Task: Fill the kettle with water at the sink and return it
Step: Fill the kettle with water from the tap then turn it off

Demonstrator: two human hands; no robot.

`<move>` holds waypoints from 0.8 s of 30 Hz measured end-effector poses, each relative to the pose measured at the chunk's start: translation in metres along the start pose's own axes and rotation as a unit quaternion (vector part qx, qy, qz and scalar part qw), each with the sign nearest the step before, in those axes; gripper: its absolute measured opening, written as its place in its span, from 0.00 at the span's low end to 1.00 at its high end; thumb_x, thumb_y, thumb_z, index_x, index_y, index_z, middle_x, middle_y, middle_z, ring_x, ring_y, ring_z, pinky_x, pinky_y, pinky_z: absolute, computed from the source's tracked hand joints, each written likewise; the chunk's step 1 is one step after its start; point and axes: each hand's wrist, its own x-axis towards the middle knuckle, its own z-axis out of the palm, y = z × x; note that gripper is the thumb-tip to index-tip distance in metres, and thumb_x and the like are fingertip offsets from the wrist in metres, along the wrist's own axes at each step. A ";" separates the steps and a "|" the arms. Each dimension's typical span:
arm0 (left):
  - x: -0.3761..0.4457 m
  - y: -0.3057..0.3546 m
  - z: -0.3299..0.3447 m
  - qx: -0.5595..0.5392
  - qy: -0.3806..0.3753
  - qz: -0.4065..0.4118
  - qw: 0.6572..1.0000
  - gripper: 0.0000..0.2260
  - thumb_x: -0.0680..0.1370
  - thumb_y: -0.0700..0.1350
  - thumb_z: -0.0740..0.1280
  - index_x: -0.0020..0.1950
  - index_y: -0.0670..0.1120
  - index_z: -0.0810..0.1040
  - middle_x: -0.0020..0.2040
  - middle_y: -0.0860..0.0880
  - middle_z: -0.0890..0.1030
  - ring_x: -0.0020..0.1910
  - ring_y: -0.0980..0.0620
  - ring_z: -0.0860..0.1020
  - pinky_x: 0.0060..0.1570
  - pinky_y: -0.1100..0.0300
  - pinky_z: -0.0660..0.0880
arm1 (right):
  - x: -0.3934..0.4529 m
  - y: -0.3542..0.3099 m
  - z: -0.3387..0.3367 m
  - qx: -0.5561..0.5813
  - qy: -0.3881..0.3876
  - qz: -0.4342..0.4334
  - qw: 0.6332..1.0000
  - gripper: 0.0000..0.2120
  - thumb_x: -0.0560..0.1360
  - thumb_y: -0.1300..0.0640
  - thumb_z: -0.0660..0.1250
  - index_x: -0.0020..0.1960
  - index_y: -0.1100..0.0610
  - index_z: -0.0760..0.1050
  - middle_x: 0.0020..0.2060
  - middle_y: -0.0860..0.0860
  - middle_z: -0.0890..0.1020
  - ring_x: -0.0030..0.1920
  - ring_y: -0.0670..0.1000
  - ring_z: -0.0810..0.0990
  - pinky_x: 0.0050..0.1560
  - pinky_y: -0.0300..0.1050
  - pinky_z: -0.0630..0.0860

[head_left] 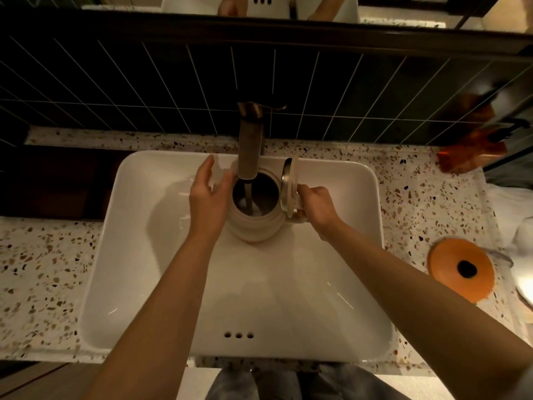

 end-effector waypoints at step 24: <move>0.000 -0.027 0.014 -0.119 0.004 -0.251 0.961 0.15 0.77 0.63 0.60 0.55 0.56 0.76 0.46 0.57 0.80 0.46 0.56 0.76 0.58 0.46 0.73 | 0.000 0.005 0.004 -0.040 0.007 -0.016 0.999 0.16 0.78 0.54 0.59 0.36 0.62 0.74 0.32 0.60 0.75 0.35 0.56 0.74 0.41 0.48 0.71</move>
